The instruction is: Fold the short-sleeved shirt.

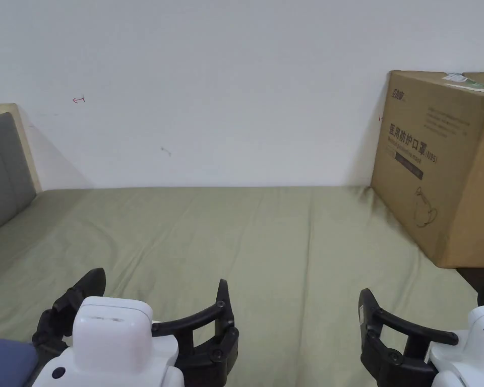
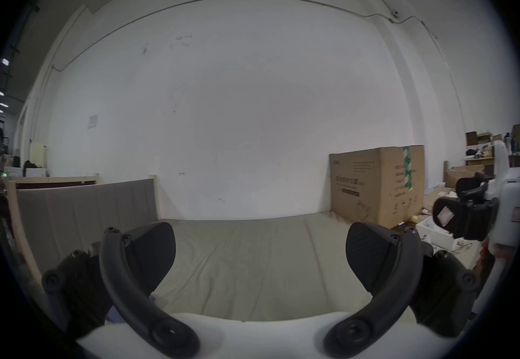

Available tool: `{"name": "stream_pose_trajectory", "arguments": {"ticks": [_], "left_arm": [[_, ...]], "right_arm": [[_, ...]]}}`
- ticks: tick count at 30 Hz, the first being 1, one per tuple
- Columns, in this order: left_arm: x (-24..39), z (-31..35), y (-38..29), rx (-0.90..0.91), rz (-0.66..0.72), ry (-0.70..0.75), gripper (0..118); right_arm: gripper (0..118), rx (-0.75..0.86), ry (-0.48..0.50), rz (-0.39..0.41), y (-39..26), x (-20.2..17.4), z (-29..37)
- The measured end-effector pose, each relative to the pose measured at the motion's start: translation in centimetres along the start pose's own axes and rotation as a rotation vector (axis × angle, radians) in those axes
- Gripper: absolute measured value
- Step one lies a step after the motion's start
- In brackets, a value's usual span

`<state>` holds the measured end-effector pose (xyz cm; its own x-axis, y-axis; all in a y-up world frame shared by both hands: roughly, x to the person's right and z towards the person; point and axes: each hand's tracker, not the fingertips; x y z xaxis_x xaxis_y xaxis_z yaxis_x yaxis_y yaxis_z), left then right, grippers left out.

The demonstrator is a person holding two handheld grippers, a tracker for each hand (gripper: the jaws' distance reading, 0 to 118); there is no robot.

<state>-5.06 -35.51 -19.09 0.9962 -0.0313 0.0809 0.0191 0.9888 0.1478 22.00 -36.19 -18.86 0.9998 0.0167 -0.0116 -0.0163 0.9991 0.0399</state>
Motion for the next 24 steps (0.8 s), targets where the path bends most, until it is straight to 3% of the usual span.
{"name": "stream_pose_trajectory", "arguments": {"ticks": [5, 9, 14, 18, 24], "left_arm": [[0.0, 0.0, 0.3, -0.014, -0.014, -0.065, 118], [0.4, -0.1, 0.3, -0.006, -0.041, 0.005, 118], [-0.4, 0.1, 1.0, -0.023, 0.047, -0.105, 118], [0.1, 0.0, 0.6, 0.002, -0.009, 0.0, 118], [-0.7, -0.1, 0.9, -0.02, 0.051, -0.022, 118]], "right_arm": [[118, -0.019, 0.007, -0.012, -0.1, -0.1, -0.2], [118, -0.034, 0.009, -0.02, -0.2, -0.1, -0.4], [118, -0.056, 0.008, -0.031, -0.4, -0.1, -0.5], [118, -0.069, 0.012, -0.022, -0.7, -0.2, -0.7], [118, -0.072, 0.021, -0.019, -0.7, -0.5, -0.6]]}}
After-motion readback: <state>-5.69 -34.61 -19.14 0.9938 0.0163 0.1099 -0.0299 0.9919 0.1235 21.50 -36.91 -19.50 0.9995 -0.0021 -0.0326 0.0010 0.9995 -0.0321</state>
